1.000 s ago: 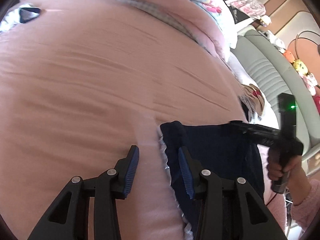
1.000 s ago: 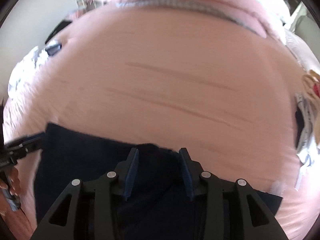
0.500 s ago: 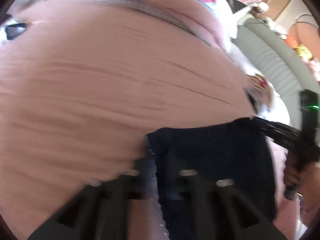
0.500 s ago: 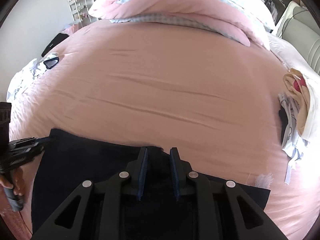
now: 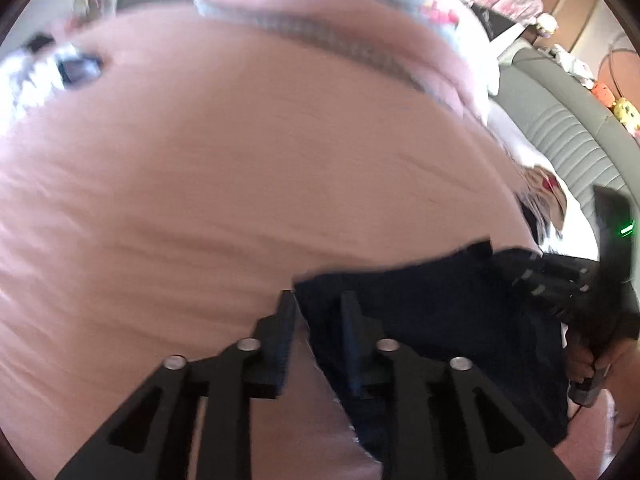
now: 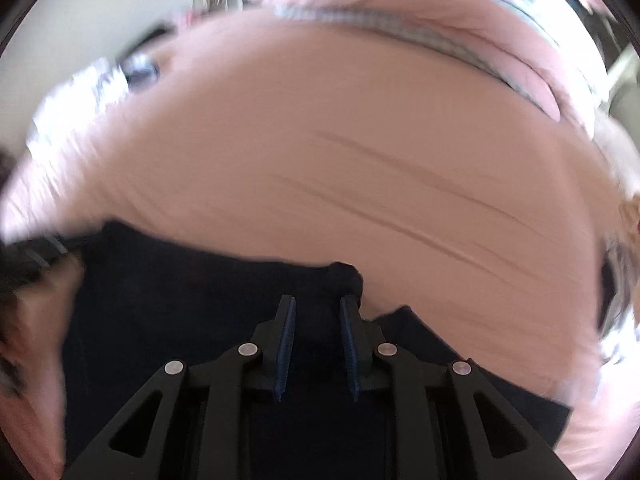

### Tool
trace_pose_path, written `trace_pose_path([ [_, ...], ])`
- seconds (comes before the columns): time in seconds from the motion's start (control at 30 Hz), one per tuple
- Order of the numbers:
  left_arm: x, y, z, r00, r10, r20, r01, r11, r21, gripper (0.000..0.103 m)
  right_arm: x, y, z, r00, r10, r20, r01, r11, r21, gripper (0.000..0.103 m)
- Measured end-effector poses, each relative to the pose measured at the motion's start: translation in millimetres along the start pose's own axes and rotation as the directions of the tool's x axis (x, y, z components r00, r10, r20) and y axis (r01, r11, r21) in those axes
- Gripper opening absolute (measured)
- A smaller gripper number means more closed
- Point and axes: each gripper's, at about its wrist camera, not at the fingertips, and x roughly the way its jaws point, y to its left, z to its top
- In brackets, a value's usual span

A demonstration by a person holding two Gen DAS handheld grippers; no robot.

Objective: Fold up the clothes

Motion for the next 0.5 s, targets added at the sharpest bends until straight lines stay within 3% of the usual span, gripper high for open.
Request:
trace_pose_path([
  [0.07, -2, 3, -1, 1.0, 0.01, -0.009, -0.01, 1.0, -0.001, 0.026, 10, 3, 0, 0.996, -0.091, -0.015, 0.09, 0.996, -0.028, 0.022],
  [0.2, -8, 3, -9, 0.997, -0.068, -0.021, 0.069, 0.997, 0.039, 0.026, 4, -28, 2, 0.996, -0.089, 0.012, 0.086, 0.986, 0.141, 0.022],
  [0.27, -10, -5, -10, 0.99, -0.138, -0.015, 0.139, 0.986, 0.092, 0.026, -6, -28, 0, 0.998, -0.043, 0.036, 0.037, 0.988, 0.149, 0.022],
  [0.33, -7, -12, -10, 0.982, -0.186, -0.03, 0.188, 0.972, 0.138, 0.026, -17, -16, -2, 0.997, 0.007, 0.071, -0.013, 0.996, 0.083, 0.022],
  [0.37, -3, -14, -9, 0.98, -0.192, -0.051, 0.198, 0.968, 0.153, 0.026, -18, -7, -4, 0.996, 0.059, 0.063, -0.062, 0.997, 0.049, 0.022],
  [0.43, 5, -19, -8, 0.975, -0.203, -0.094, 0.217, 0.959, 0.182, 0.026, -5, -1, -8, 0.978, 0.207, -0.03, -0.205, 0.976, 0.07, 0.022],
  [0.47, 9, -21, -7, 0.971, -0.208, -0.116, 0.227, 0.954, 0.197, 0.026, 5, -1, -12, 0.973, 0.22, -0.069, -0.213, 0.973, 0.091, 0.019],
  [0.5, 22, -21, -7, 0.978, -0.15, -0.145, 0.18, 0.958, 0.224, 0.026, 6, -1, -14, 0.978, 0.205, -0.049, -0.201, 0.977, 0.078, 0.018],
])
